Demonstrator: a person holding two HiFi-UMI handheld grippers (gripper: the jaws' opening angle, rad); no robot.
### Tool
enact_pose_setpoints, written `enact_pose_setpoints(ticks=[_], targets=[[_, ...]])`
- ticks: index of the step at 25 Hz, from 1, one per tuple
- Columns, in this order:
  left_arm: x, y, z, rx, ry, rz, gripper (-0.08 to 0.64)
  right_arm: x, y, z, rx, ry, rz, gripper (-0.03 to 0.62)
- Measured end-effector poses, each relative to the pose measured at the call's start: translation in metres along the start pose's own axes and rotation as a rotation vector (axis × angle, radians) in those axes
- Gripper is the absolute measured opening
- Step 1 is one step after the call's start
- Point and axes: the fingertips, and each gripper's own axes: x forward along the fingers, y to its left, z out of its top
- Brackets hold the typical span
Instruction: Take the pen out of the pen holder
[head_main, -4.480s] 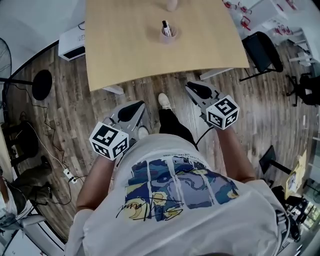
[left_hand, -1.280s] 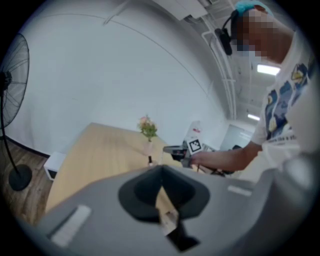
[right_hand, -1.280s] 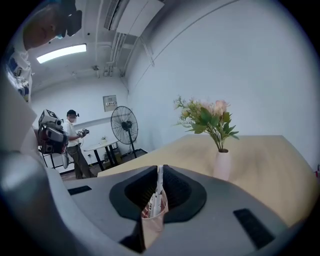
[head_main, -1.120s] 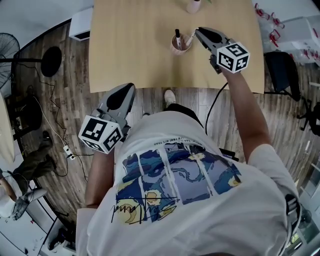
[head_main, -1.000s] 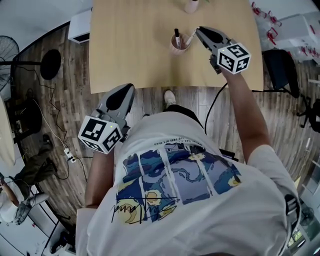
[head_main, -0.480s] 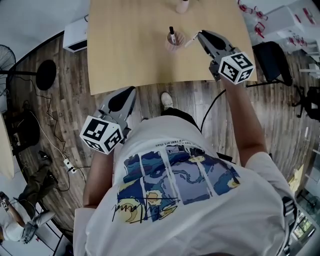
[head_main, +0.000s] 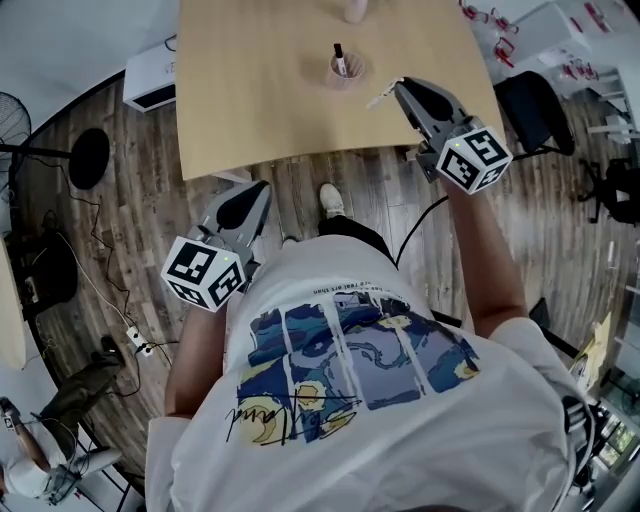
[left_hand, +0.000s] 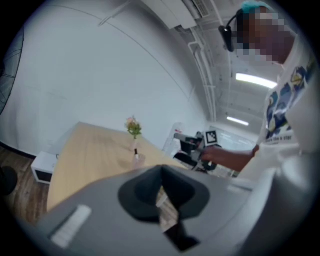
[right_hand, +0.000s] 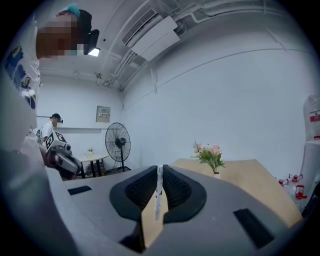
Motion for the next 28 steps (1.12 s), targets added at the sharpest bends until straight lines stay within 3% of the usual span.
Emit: enact_pose_setpoints(ticks=[13, 28], targets=[[-0.039, -0.026, -0.035, -0.016, 0.000, -0.043, 0.009, -0.054, 0.087, 0.012, -0.018, -0.024, -0.004, 0.031], [-0.058, -0.034, -0.046, -0.007, -0.002, -0.057, 0.009, -0.079, 0.119, 0.017, -0.029, -0.032, -0.018, 0.031]])
